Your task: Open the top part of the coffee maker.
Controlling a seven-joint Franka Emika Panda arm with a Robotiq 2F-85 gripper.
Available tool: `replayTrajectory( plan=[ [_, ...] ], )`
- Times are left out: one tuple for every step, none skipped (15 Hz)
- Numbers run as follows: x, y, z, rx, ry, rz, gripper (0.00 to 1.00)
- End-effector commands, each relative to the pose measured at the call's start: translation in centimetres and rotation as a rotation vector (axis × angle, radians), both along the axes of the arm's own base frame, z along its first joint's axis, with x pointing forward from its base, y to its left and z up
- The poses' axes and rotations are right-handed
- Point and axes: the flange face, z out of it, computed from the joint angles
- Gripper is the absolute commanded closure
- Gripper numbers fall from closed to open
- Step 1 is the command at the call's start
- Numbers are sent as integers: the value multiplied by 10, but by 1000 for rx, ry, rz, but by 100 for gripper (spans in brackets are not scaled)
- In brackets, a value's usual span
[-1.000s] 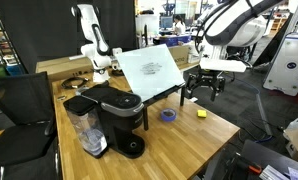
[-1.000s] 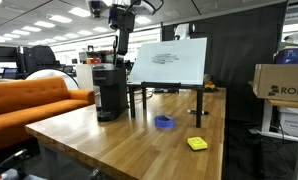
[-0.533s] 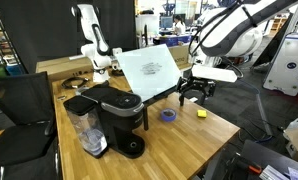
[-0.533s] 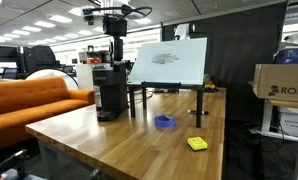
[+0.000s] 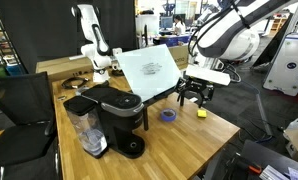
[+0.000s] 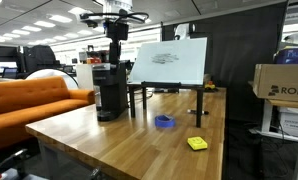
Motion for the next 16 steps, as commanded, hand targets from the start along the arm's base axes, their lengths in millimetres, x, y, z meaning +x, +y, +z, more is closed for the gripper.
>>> replayTrajectory(
  plan=[
    [9, 7, 5, 16, -34, -46, 0],
    [11, 9, 7, 17, -43, -50, 0],
    [13, 12, 11, 19, -54, -49, 0],
    [16, 15, 14, 21, -68, -48, 0],
    [19, 19, 18, 21, -81, -46, 0],
    [21, 23, 22, 24, -99, -41, 0],
    [24, 27, 26, 25, -117, -38, 0],
    [26, 32, 30, 27, -138, -31, 0],
    [28, 36, 33, 30, -159, -26, 0],
    [30, 41, 37, 30, -183, -24, 0],
    [32, 46, 39, 34, -204, -20, 0],
    [33, 50, 41, 34, -223, -14, 0],
    [33, 55, 42, 34, -238, -12, 0],
    [34, 59, 42, 33, -251, -7, 0],
    [34, 64, 43, 34, -263, -1, 0],
    [34, 69, 44, 35, -274, 6, 0]
  ],
)
